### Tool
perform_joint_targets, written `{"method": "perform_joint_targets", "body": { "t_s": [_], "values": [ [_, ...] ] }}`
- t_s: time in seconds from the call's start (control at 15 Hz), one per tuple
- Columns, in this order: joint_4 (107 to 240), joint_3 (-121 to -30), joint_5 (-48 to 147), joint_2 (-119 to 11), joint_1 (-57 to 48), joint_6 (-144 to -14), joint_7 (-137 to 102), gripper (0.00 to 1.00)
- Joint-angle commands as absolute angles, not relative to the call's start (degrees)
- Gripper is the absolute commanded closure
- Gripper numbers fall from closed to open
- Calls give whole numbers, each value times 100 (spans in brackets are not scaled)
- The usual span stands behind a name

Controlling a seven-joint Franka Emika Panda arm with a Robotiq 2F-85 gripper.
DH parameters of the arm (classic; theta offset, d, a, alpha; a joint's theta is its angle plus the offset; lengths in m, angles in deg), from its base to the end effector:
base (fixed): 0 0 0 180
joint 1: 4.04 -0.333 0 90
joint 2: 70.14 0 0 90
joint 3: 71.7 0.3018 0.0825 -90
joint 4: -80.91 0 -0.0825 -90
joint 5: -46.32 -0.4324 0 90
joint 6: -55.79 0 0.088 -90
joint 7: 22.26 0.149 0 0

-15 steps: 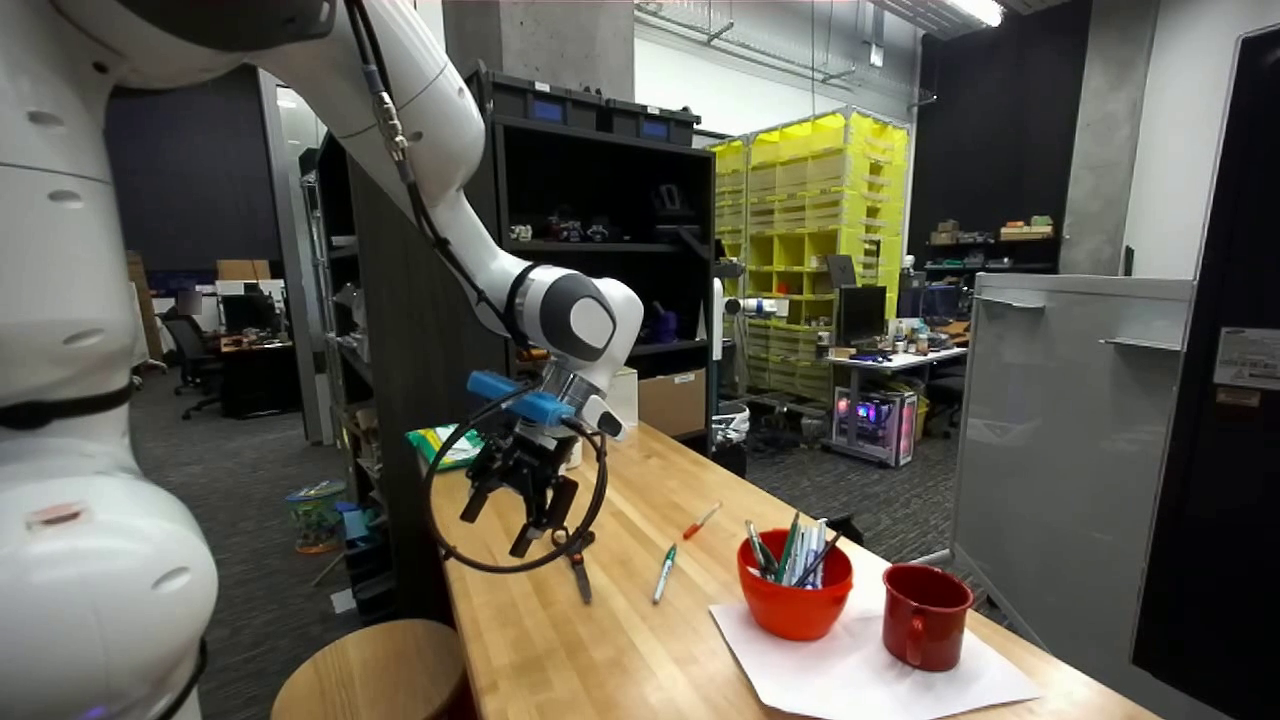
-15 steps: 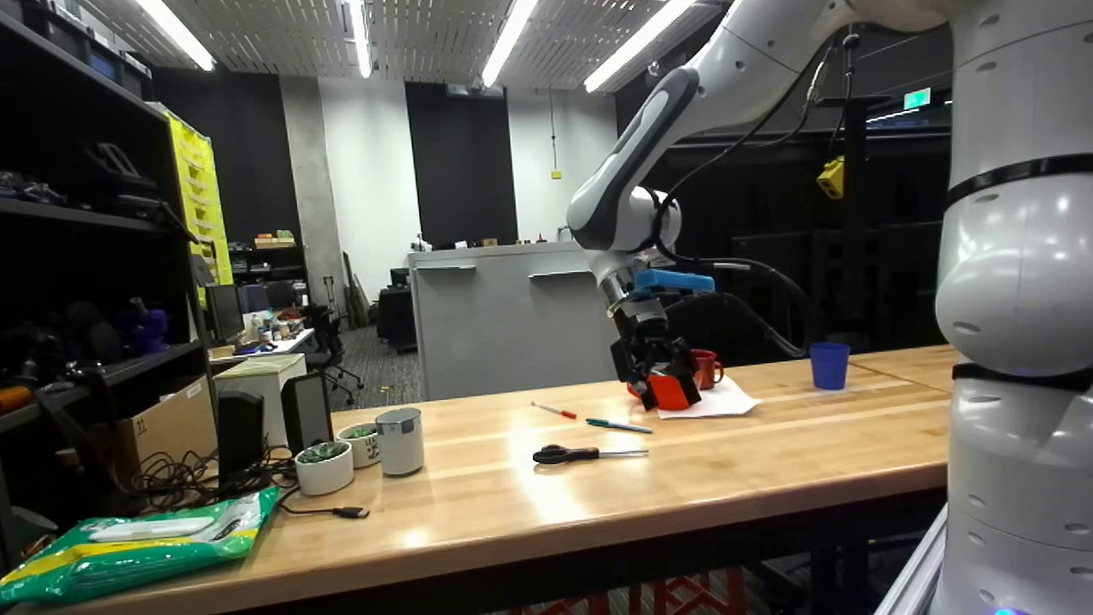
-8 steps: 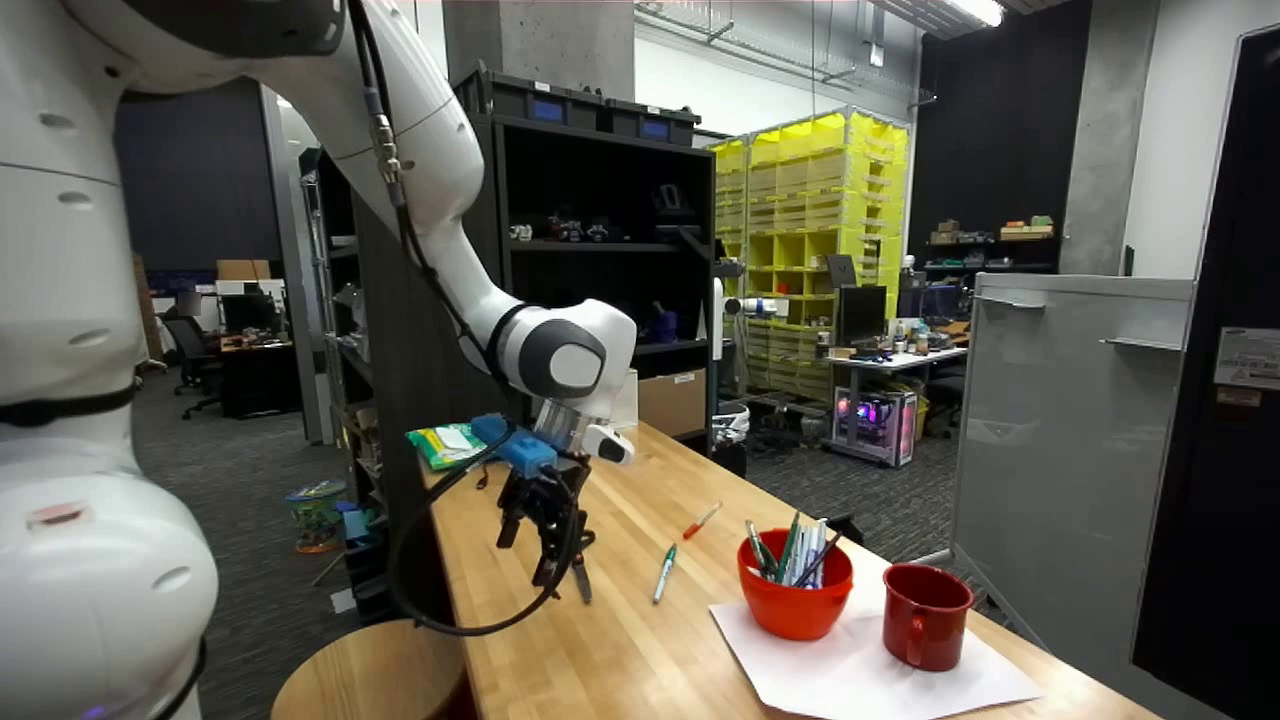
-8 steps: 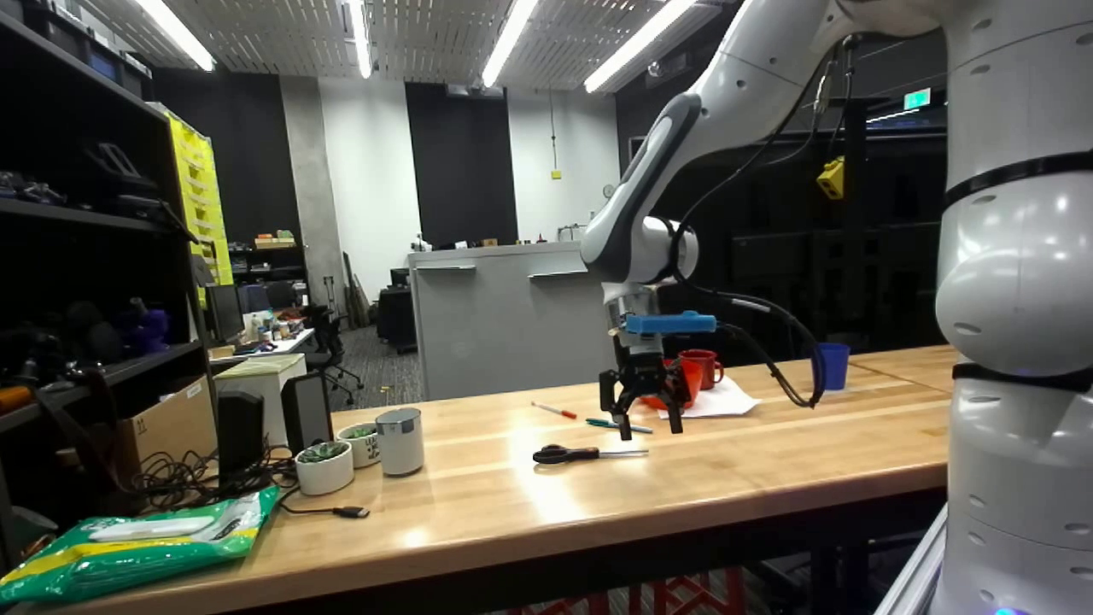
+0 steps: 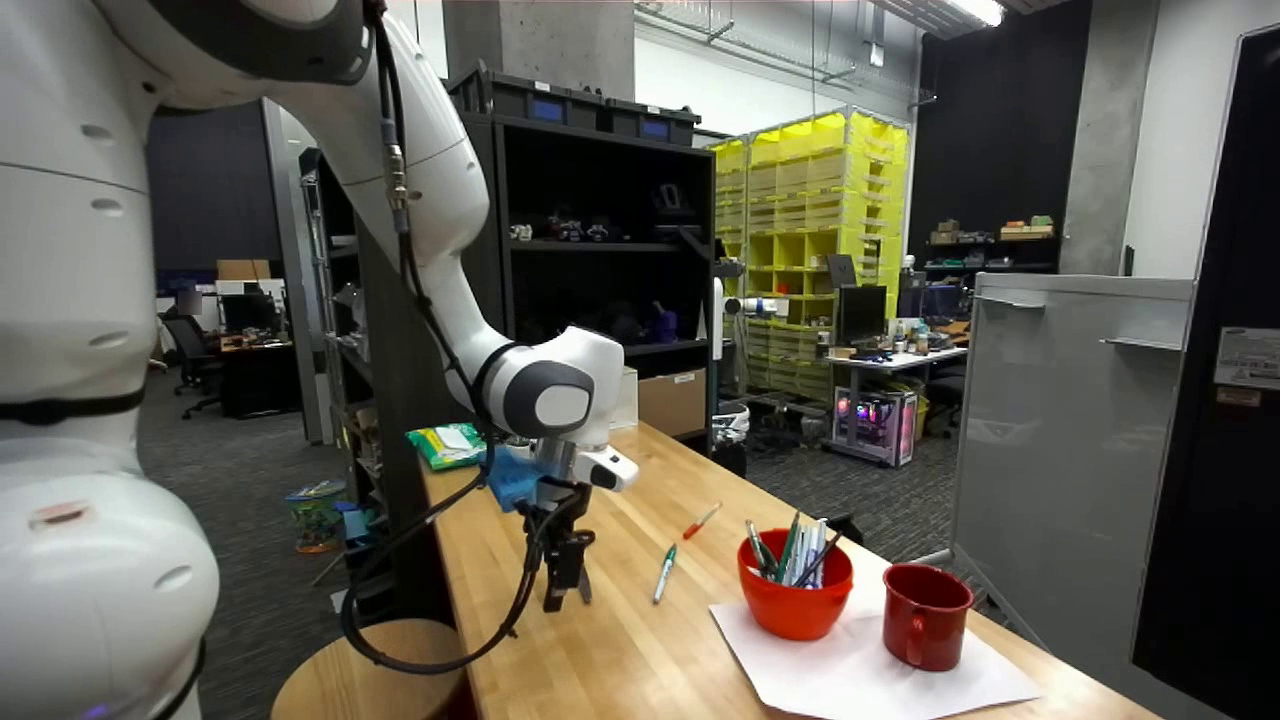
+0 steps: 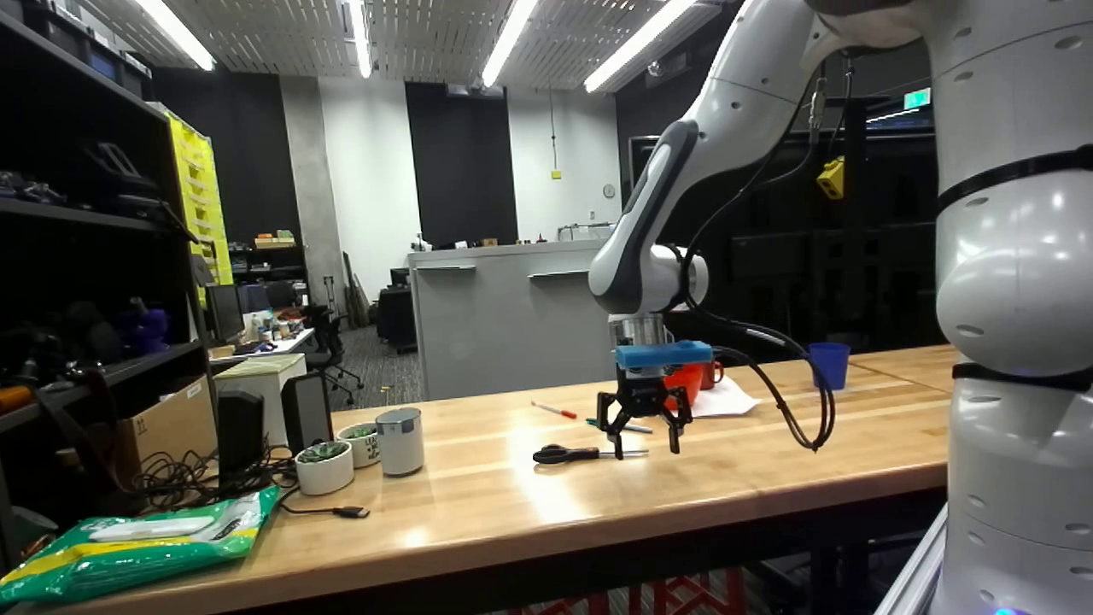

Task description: Spin the scissors clockwise and open and close the scissors legs using the thumb and finger placements

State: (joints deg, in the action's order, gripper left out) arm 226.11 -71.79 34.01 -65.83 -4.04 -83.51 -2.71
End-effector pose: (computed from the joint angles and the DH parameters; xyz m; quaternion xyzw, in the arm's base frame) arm 0.4562 0.0058 0.1351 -0.9609 0.2548 0.0977 0.0465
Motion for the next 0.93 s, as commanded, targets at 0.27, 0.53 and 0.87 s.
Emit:
{"method": "perform_joint_targets", "body": {
  "t_s": [0.27, 0.53, 0.87],
  "values": [
    [22723, -7211, 3594, -6434, -489, -8716, 513, 26],
    [22723, -7212, 3631, -6383, -509, -8701, 614, 54],
    [22678, -7195, 3718, -6377, -574, -8716, 793, 90]
  ]
}}
